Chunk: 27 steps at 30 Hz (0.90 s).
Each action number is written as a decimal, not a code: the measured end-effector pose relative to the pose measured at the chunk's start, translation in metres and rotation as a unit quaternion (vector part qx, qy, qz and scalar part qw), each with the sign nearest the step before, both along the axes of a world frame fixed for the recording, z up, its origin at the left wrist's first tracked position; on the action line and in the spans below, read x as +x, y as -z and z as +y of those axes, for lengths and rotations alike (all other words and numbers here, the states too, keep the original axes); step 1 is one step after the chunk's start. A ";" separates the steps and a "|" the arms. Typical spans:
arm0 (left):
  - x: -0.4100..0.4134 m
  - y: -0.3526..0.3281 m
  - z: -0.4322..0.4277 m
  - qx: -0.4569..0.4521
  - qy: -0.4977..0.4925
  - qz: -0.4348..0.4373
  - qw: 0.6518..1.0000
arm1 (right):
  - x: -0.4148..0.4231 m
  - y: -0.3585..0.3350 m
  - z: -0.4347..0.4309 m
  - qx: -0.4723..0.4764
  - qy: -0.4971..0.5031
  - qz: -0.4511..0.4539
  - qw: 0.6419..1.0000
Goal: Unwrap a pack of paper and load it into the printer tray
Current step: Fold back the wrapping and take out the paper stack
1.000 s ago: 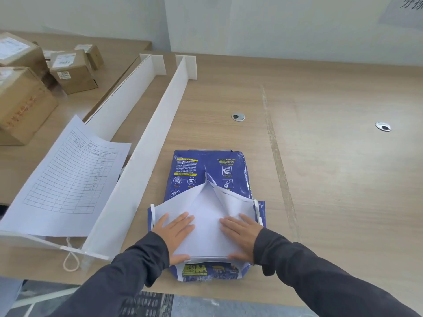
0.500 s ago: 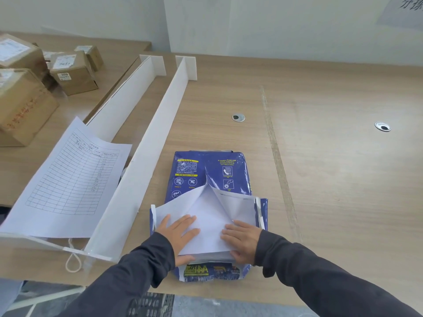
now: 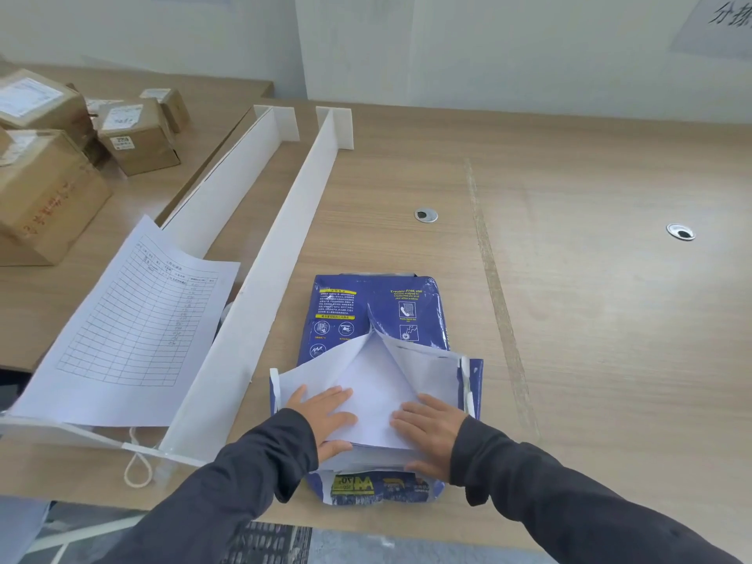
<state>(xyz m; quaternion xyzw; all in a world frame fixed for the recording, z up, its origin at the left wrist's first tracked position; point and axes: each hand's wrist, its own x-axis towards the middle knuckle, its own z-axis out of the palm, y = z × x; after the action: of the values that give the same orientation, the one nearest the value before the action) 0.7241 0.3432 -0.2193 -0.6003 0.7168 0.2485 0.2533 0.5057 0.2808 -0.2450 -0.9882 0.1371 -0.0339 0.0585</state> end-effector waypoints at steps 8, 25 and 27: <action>0.011 -0.008 0.000 -0.125 -0.261 0.283 0.914 | 0.012 -0.017 0.003 0.082 0.044 0.083 0.992; 0.031 -0.040 0.020 0.060 -0.763 0.371 0.526 | 0.016 -0.113 -0.023 0.145 0.140 0.148 0.968; 0.020 -0.049 0.028 0.100 -0.750 0.409 0.511 | 0.016 -0.121 -0.022 0.143 0.137 0.147 0.969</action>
<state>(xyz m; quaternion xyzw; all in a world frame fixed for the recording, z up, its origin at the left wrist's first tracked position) 0.7436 0.3714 -0.1703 -0.7171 -0.0050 0.6341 -0.2893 0.5215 0.2585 -0.1239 -0.9355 0.2820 0.1240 0.1731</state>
